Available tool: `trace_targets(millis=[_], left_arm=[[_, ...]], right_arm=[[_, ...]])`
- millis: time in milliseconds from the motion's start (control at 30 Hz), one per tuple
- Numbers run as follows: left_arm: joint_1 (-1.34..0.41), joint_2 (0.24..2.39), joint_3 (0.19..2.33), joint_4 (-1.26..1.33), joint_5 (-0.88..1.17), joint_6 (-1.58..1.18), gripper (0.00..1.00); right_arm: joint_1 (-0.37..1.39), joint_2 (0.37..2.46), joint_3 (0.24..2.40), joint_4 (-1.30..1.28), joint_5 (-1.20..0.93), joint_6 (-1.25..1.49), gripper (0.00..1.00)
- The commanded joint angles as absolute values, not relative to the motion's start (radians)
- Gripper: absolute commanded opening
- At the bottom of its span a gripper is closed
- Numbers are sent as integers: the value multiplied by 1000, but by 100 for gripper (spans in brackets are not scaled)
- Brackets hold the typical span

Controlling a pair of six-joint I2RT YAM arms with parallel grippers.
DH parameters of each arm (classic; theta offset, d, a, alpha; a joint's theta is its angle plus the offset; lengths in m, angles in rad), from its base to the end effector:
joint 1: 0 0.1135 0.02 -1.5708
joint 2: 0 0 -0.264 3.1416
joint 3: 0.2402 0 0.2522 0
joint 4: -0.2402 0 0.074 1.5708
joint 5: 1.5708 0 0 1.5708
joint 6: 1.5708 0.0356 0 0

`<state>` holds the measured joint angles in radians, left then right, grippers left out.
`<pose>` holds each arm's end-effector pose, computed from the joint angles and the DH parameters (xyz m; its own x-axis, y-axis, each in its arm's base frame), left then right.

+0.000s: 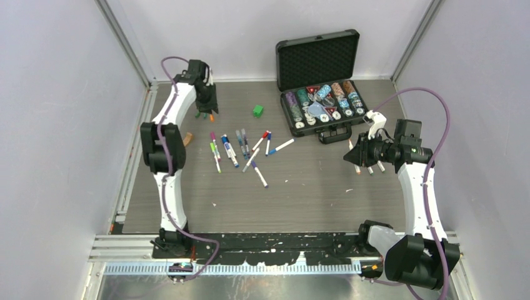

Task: Open the pen caps
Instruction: Place the pen cap at the center of the board, then place the pen at the center of the board.

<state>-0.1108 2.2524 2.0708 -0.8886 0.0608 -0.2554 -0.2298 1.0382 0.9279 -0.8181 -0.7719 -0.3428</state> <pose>0.4874 -0.0564 0.2372 -0.8788 -0.1559 -0.4509 -0.0854 0.9812 -0.1728 0.1962 -0.0204 0.2939 -0.6524 -0.0947 -0.7520 -0.4915 0.8081 0.3246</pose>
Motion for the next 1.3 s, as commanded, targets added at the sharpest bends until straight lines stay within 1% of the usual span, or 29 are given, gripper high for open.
trace_targets(millis=[0,100,233,267,333,433,467,533,567,633,733,800,933,1033,1267], left_arm=[[-104,1996,1928,-769,186,-296,32],[-105,1850,1764,-702,235,-329,33],[-105,1656,1600,-664,261,-330,38],[-104,1609,1547,-651,269,-332,41],[-104,1502,1435,-607,304,-340,43],[-98,1352,1268,-548,324,-333,55],[-91,1301,1223,-540,322,-332,61],[-79,1210,1143,-535,294,-339,79],[-78,1163,1102,-527,282,-340,86],[-78,1079,1025,-489,292,-335,93],[-82,960,941,-460,320,-321,99],[-88,910,903,-469,315,-300,100],[-131,846,900,-502,259,-267,100],[-155,819,901,-511,228,-247,100],[-176,789,902,-517,224,-235,100]], right_arm=[[-235,1042,965,-811,-781,-361,0],[-238,1042,962,-807,-777,-365,0],[-247,1043,957,-801,-770,-367,0],[-249,1042,957,-799,-770,-367,0],[-260,1039,956,-794,-767,-368,0],[-278,1034,951,-785,-757,-364,0],[-285,1033,951,-783,-755,-364,0],[-296,1033,950,-780,-745,-362,0],[-301,1035,950,-777,-741,-361,0],[-308,1039,948,-771,-729,-360,0],[-314,1054,950,-770,-692,-367,0],[-320,1063,949,-767,-663,-371,0],[-324,1081,959,-767,-582,-388,0],[-324,1094,960,-768,-518,-406,0],[-324,1139,942,-758,-329,-504,0]])
